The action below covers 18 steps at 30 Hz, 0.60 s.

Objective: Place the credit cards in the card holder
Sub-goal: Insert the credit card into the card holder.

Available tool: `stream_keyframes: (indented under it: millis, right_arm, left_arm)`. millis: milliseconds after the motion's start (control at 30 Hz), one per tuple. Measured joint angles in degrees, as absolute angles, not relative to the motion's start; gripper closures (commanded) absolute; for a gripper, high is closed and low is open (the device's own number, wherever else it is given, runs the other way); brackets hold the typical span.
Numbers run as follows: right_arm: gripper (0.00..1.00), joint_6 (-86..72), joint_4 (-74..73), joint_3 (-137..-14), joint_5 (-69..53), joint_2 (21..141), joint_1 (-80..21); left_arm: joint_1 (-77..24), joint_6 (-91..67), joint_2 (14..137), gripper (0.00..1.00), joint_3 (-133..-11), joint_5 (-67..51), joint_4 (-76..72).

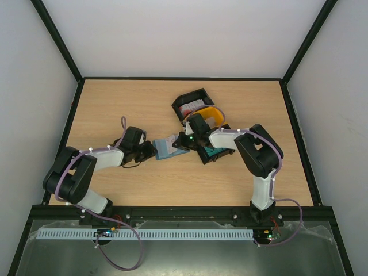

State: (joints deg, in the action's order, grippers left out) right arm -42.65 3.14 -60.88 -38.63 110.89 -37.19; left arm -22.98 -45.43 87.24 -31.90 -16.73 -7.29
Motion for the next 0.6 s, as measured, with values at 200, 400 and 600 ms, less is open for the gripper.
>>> stream_keyframes:
  millis: [200, 400, 600]
  right_arm:
    - [0.98, -42.68, 4.49, -59.61, -38.65, 110.89, -38.02]
    - [0.98, -42.65, 5.32, -58.78, -38.44, 110.45, -38.57]
    - [0.97, -42.70, 5.50, -58.72, -37.52, 110.48, -39.40]
  left_arm:
    - [-23.09, -45.43, 87.31, 0.79, -31.90, -16.47, -7.35]
    - [-23.18, -45.43, 87.33, 0.79, -31.90, -16.38, -7.38]
    - [-23.20, -45.41, 87.37, 0.81, -31.90, -16.36, -7.46]
